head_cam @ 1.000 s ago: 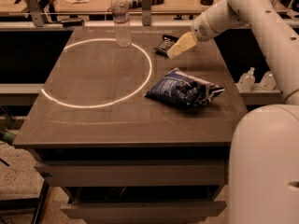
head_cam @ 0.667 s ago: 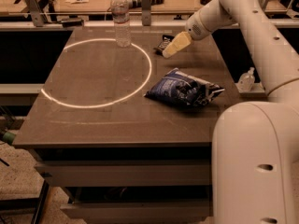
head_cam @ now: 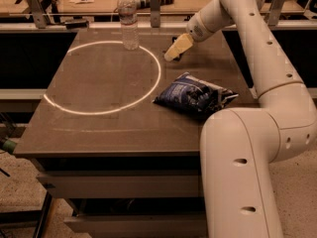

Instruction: Pick rxbar chocolate

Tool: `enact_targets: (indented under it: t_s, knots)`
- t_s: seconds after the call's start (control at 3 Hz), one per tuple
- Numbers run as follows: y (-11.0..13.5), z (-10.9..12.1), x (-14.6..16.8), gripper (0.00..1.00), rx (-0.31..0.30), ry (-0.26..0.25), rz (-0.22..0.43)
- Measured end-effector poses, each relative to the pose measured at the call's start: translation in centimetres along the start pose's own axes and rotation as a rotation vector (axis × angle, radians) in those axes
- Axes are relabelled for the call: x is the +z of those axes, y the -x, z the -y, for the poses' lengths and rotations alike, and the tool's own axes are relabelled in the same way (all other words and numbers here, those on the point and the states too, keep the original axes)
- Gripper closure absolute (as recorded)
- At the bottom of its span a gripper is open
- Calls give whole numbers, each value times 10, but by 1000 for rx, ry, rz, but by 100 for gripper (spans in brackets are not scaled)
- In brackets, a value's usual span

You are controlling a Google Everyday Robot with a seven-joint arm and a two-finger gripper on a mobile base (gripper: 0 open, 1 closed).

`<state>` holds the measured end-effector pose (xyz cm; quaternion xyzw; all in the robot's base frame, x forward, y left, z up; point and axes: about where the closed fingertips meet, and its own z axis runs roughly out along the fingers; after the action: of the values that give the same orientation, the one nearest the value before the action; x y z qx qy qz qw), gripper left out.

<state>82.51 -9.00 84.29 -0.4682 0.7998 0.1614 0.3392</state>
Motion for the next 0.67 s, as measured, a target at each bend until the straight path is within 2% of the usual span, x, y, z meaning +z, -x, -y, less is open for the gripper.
enact_targets:
  t_s: [0.67]
  knots:
    - [-16,-3,17,0,36,32,-66]
